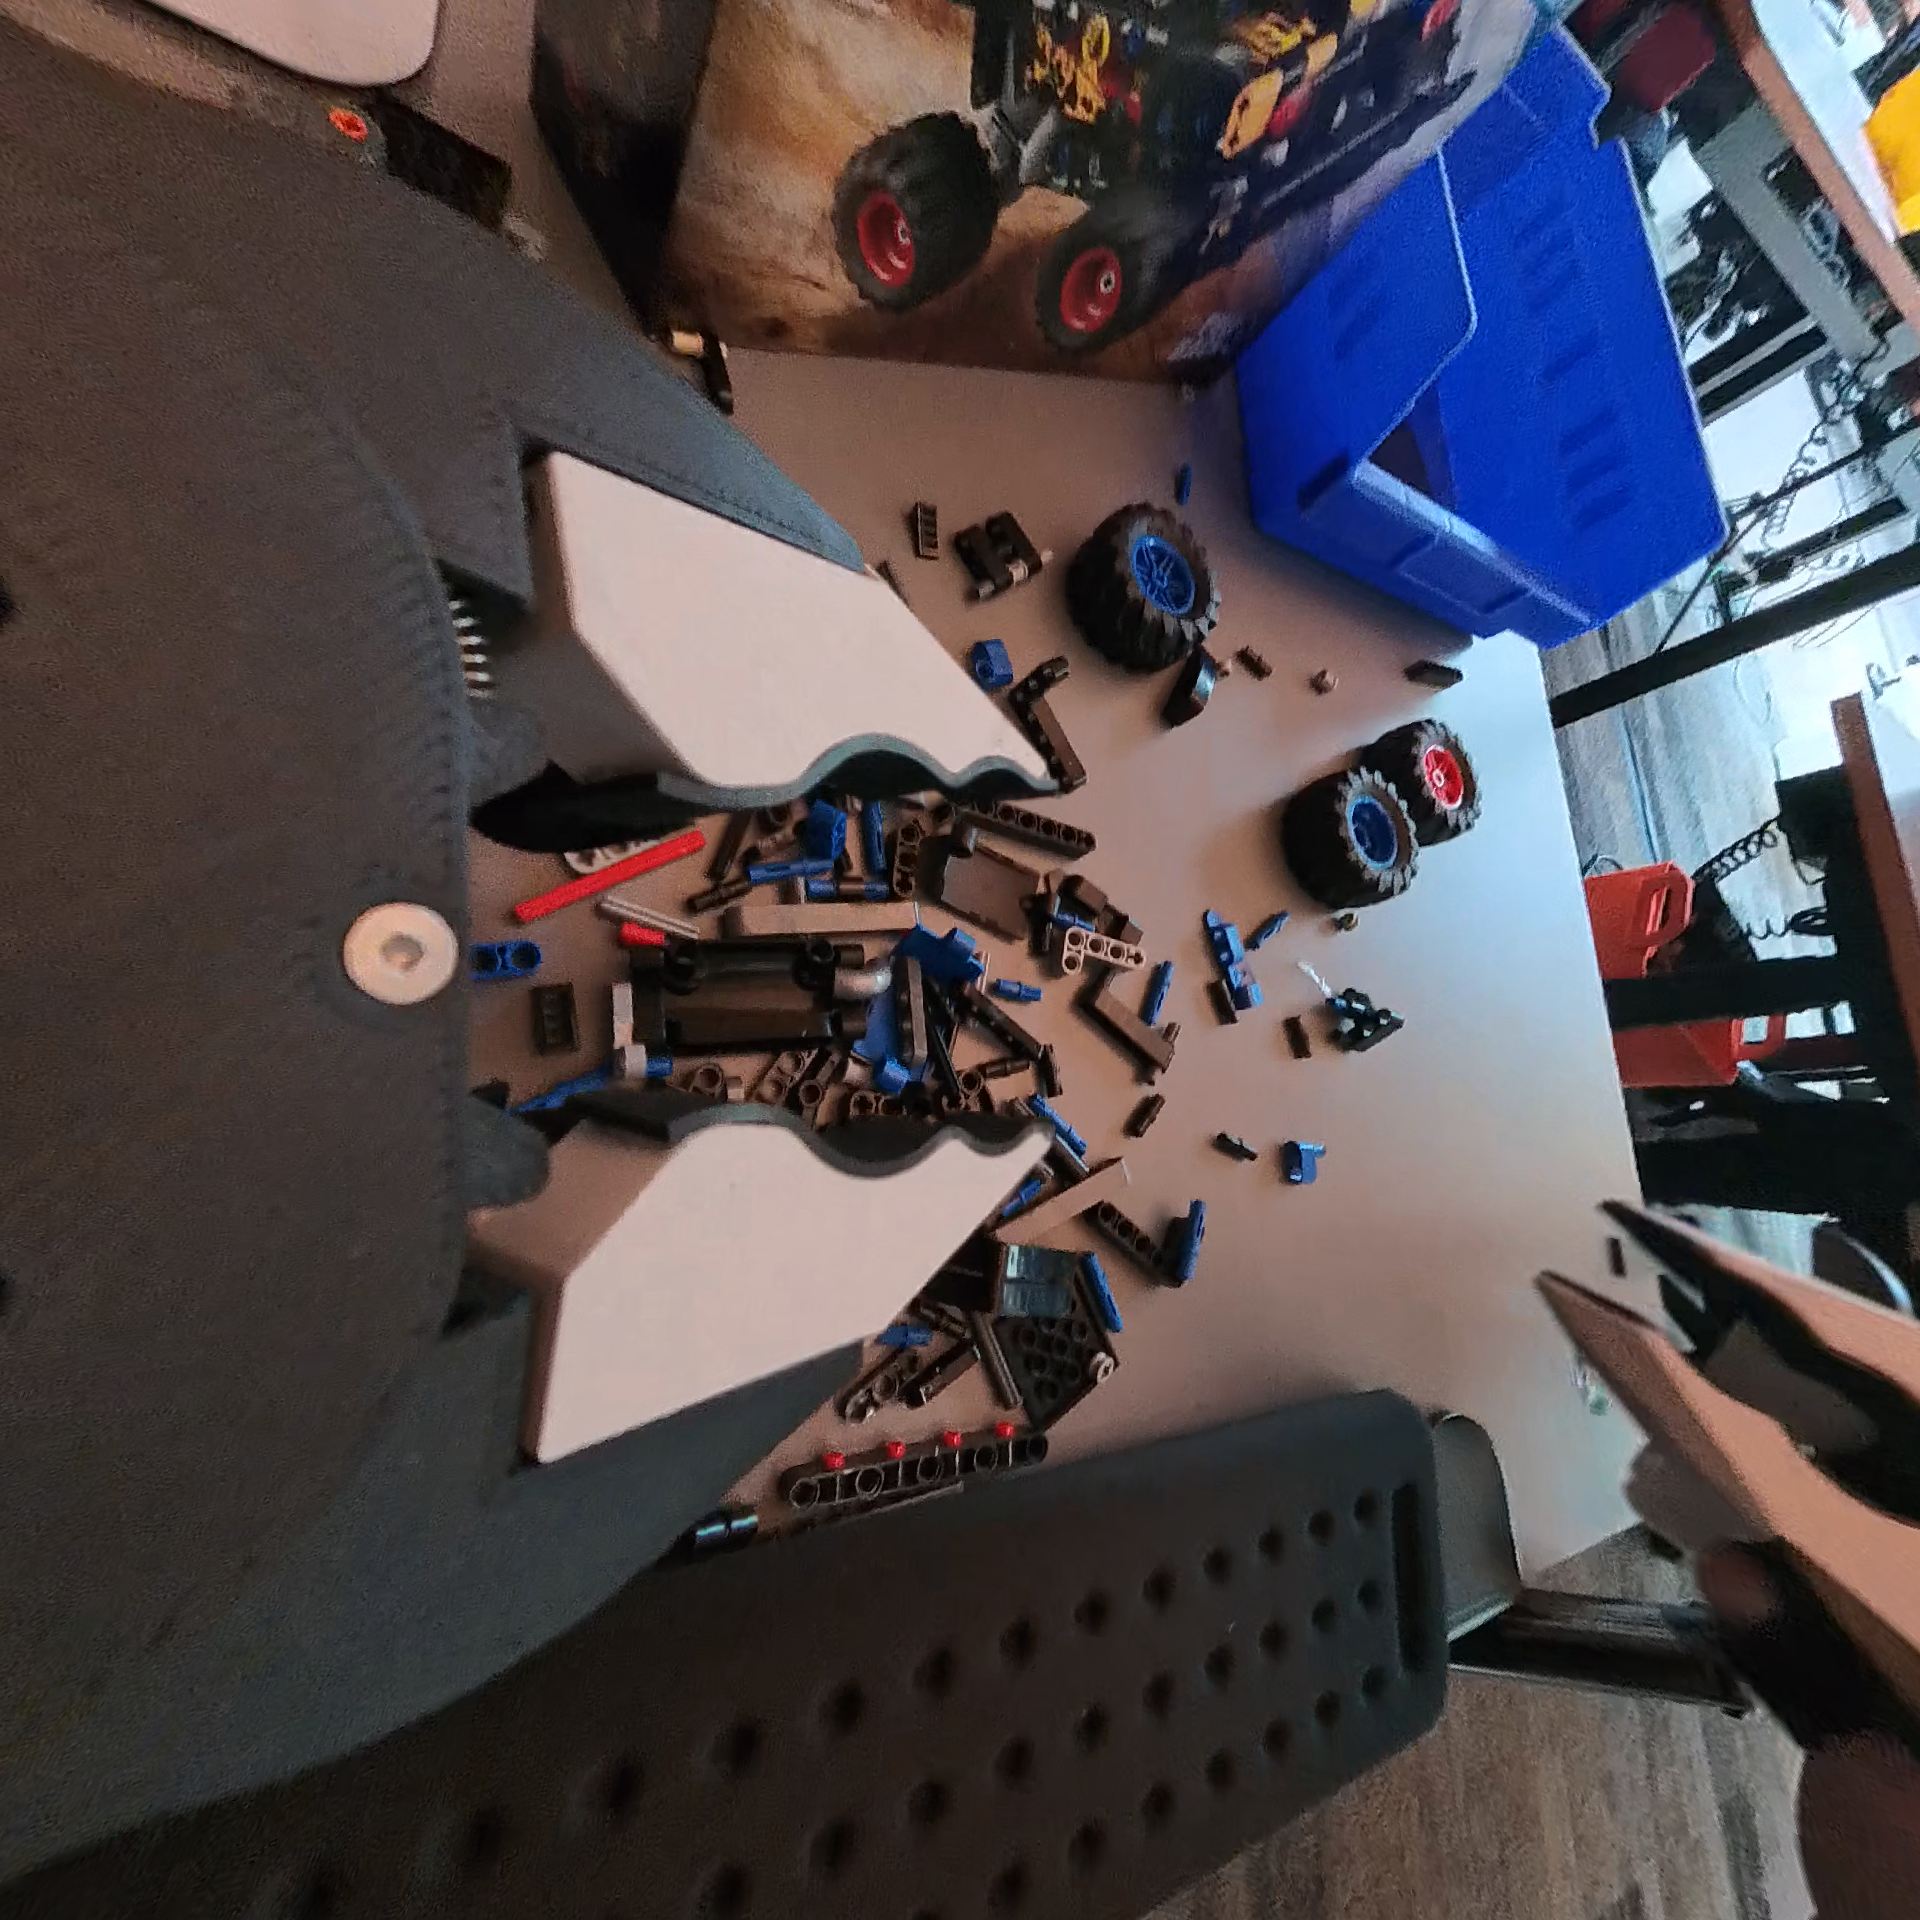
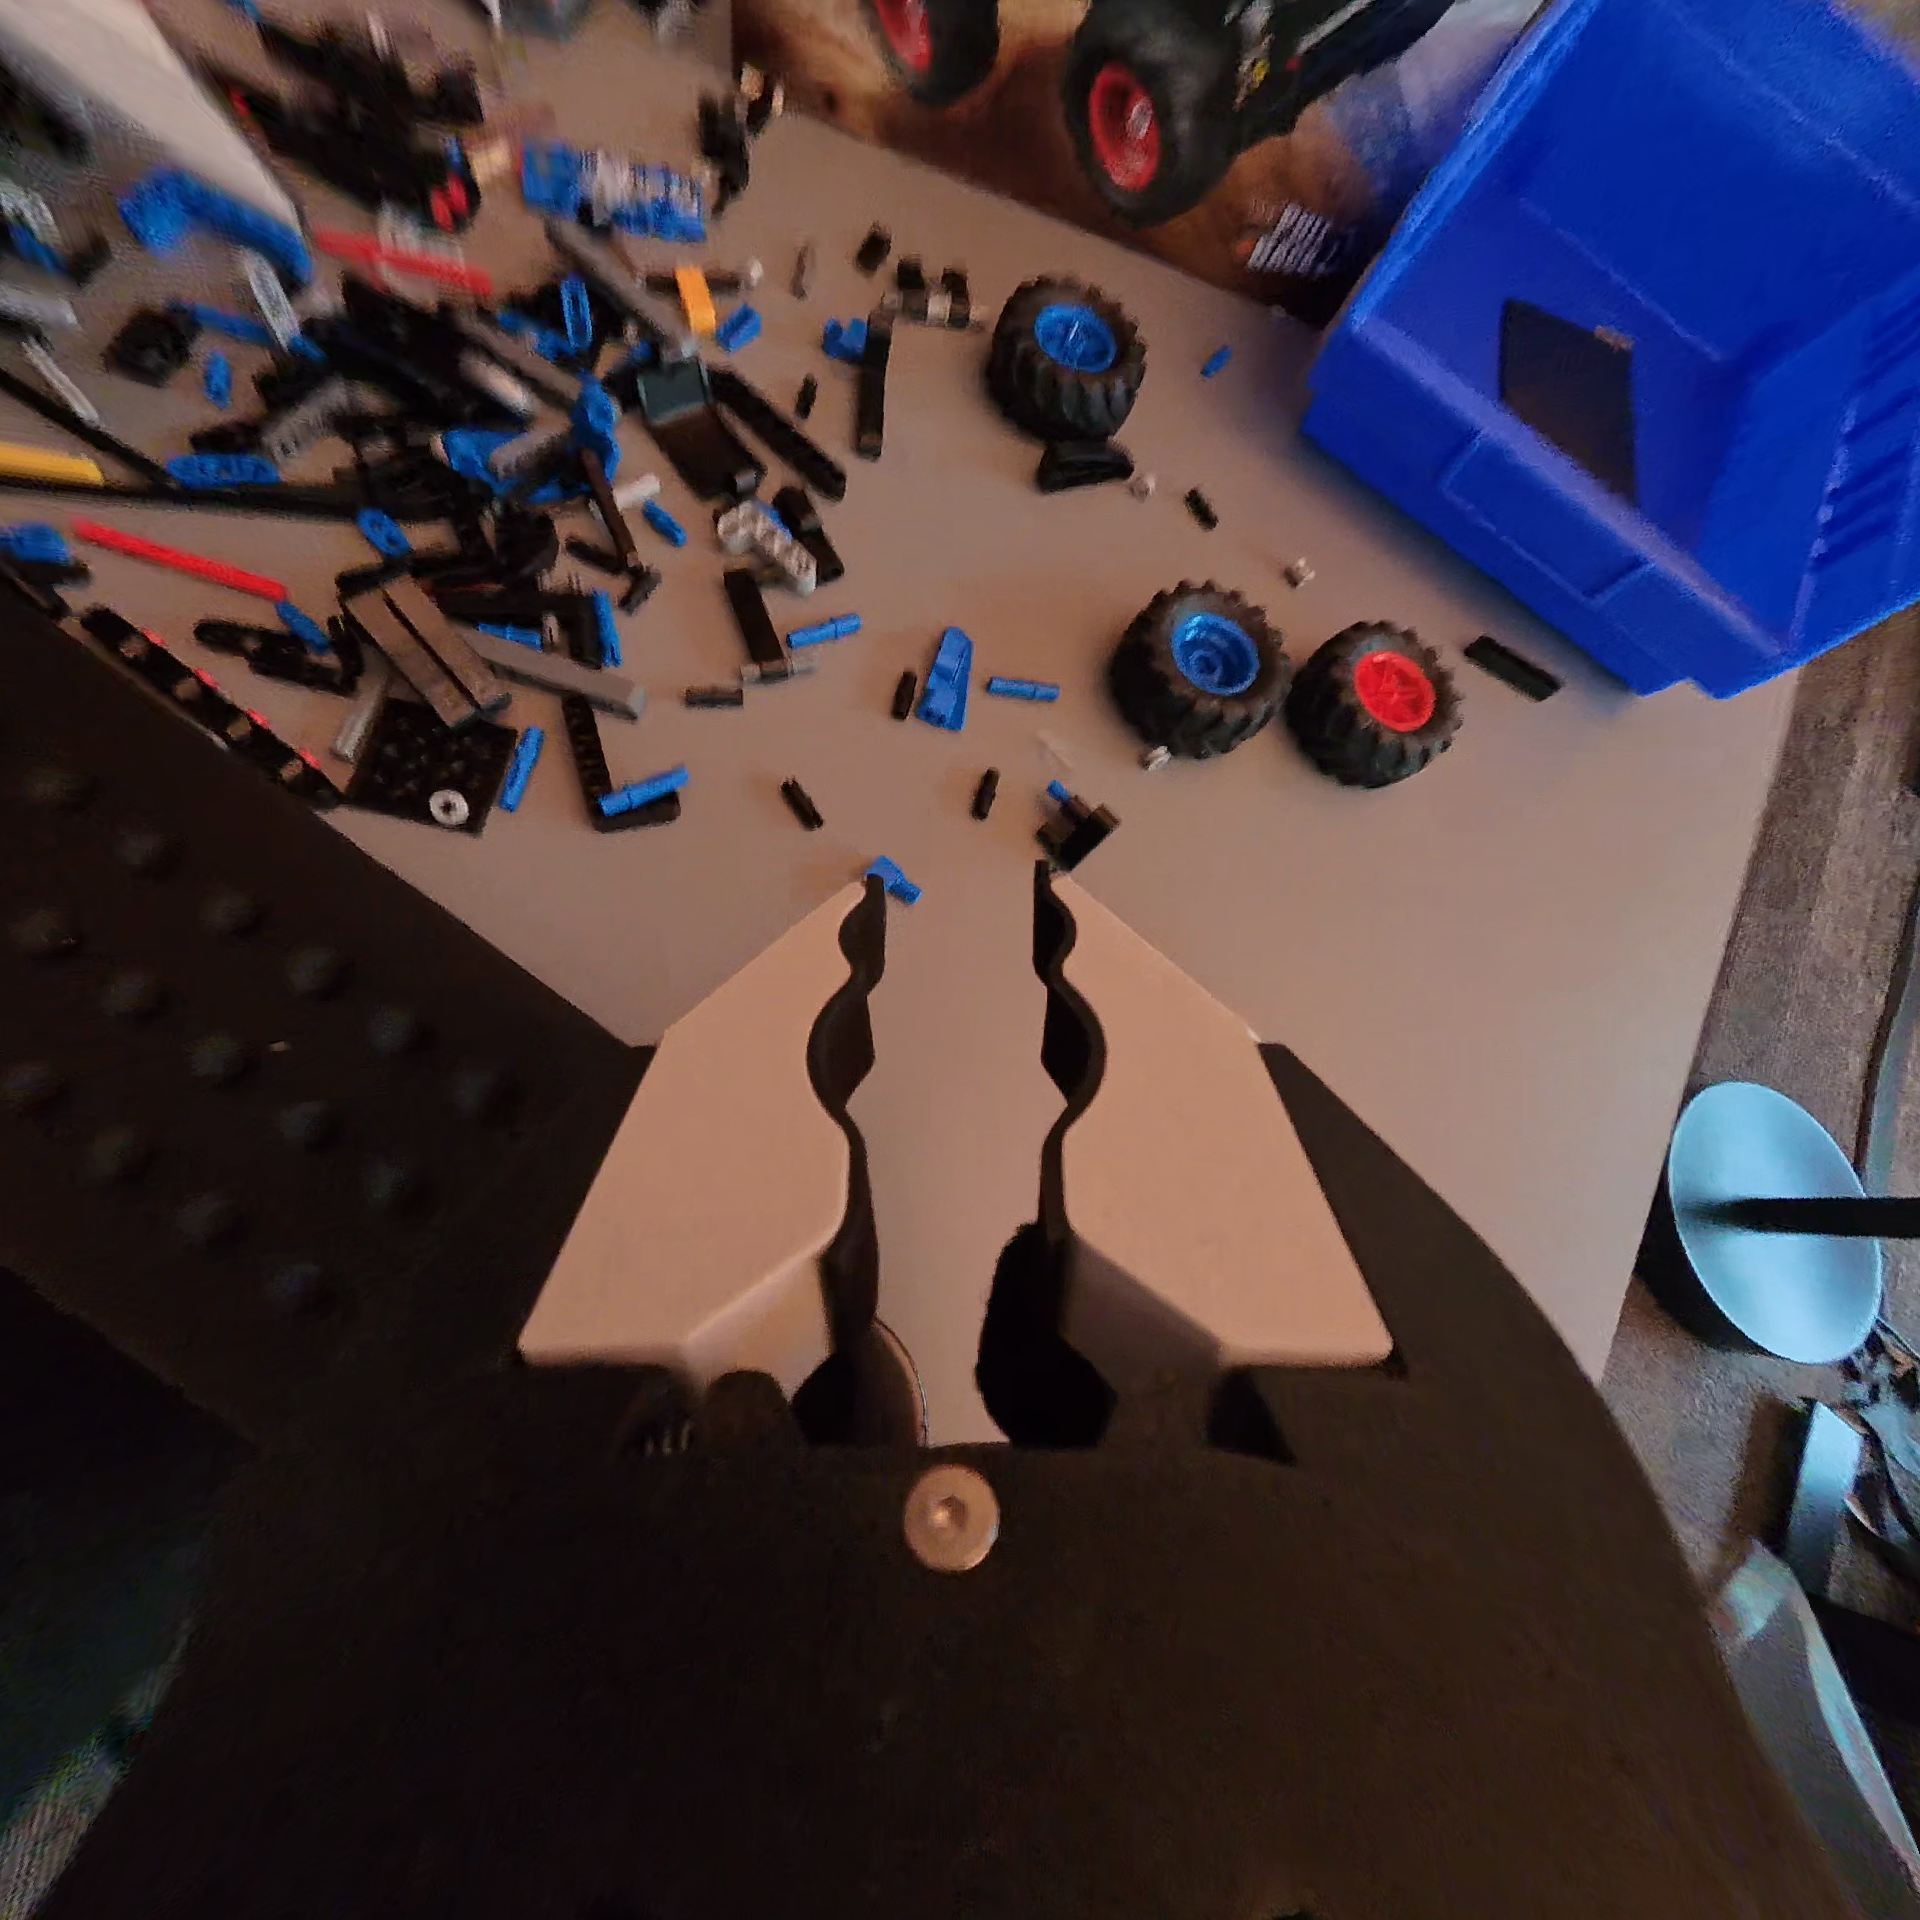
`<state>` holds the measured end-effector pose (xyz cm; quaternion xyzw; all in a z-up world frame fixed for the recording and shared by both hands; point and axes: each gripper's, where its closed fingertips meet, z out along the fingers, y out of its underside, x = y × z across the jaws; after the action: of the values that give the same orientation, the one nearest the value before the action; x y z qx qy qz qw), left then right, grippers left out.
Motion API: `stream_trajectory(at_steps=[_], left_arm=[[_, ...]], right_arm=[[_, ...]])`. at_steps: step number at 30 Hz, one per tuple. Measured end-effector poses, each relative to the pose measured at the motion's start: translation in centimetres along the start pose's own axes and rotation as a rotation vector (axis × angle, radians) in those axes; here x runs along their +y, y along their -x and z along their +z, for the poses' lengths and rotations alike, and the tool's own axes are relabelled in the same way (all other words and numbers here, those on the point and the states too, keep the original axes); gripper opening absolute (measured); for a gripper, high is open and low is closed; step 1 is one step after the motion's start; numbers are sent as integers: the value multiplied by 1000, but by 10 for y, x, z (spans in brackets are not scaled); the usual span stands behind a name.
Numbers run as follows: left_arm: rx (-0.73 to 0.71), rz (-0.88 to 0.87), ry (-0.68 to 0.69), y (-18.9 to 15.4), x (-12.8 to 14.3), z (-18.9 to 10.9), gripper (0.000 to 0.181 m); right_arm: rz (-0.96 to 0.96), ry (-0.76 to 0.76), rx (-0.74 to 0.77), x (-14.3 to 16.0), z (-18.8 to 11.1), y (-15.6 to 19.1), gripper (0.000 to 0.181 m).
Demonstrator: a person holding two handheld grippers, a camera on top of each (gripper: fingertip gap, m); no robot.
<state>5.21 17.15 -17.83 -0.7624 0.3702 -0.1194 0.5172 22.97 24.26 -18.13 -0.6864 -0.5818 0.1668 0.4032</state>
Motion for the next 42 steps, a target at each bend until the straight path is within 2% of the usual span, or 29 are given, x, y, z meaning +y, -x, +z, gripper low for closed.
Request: stream_trajectory(at_steps=[4,9,14,18,21,25,32,35,36,42], left_arm=[[-20,-9,12,6,5,0,51],[2,1,31,1,10,6,50],[15,10,37,-2,10,8,50],[20,11,42,-3,11,9,50],[36,-3,26,-7,8,11,48],[151,-135,-65,-24,-12,11,40],[250,-303,-167,-35,-31,8,29],[295,-310,-161,-43,-31,8,19],[315,-321,-181,-46,-34,7,9],[309,-294,-204,-46,-38,2,5]], right_arm=[[-98,151,-38,28,31,5,20],[-184,214,-144,44,64,9,18],[-166,205,-289,40,71,20,2],[-161,193,-322,37,72,23,2],[-185,89,-299,14,65,35,1],[-361,-74,-144,-40,51,62,2],[-671,-183,72,-94,49,105,2],[-707,-207,123,-105,50,110,2],[-715,-206,123,-105,51,112,2],[-717,-206,115,-109,47,115,1]])
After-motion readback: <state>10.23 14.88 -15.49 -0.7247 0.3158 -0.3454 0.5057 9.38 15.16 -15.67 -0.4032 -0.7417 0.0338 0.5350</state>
